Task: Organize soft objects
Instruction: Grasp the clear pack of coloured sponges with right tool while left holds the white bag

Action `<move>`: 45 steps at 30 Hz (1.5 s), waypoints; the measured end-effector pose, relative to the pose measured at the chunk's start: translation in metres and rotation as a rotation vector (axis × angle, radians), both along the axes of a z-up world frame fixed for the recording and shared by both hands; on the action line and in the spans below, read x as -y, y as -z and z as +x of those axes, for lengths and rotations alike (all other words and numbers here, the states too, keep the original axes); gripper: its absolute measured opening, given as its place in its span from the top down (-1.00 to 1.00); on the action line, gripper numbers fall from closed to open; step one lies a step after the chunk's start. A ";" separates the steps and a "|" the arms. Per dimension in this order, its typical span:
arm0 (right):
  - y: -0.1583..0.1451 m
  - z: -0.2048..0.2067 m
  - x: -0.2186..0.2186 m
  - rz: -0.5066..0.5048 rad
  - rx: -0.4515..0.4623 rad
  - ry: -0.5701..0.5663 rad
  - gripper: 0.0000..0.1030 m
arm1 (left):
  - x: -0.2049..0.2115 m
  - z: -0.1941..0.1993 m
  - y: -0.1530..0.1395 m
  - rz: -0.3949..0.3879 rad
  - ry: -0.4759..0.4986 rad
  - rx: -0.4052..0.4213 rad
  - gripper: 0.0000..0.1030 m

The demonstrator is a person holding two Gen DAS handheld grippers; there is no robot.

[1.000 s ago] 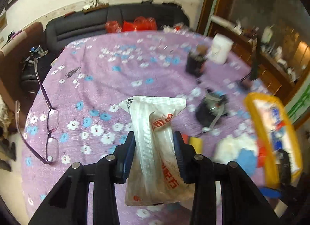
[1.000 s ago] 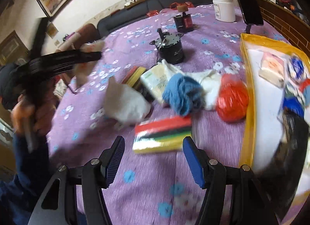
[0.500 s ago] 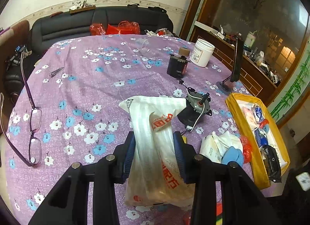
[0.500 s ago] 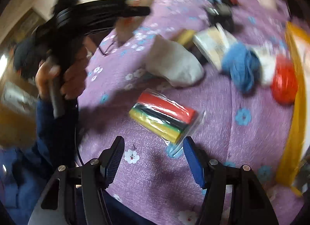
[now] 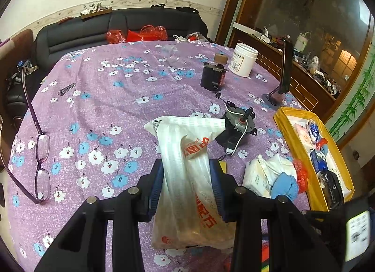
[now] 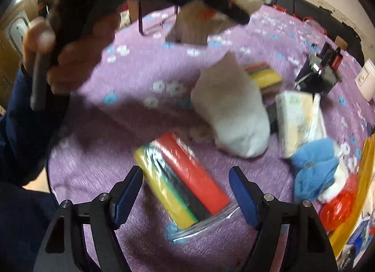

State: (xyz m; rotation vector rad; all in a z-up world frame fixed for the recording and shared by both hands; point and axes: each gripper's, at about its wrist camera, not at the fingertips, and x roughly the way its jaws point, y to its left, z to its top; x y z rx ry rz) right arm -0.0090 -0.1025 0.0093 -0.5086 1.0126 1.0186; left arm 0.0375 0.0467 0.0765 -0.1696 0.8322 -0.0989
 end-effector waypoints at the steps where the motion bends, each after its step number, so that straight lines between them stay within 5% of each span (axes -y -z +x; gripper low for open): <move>1: 0.002 -0.006 0.002 -0.005 0.006 -0.017 -0.58 | 0.000 0.000 0.000 -0.002 0.002 0.000 0.25; 4: 0.002 -0.018 0.006 -0.032 0.031 -0.008 -0.48 | 0.002 -0.001 -0.001 0.000 0.008 0.003 0.25; 6: 0.001 -0.021 0.007 -0.032 0.051 0.028 -0.01 | 0.003 0.000 0.000 0.002 0.009 0.002 0.25; 9: -0.003 -0.019 0.015 0.028 -0.002 0.109 0.15 | 0.003 -0.001 0.000 0.001 0.007 0.003 0.25; 18: -0.031 -0.035 0.032 0.201 0.020 0.256 0.18 | 0.001 -0.001 -0.002 0.001 0.002 0.011 0.25; 27: -0.065 -0.006 0.059 0.402 0.010 0.440 0.18 | 0.007 0.000 -0.003 0.012 0.008 0.020 0.25; 45: -0.067 0.014 0.119 0.454 0.016 0.655 0.19 | 0.018 0.009 0.009 -0.009 0.048 -0.020 0.25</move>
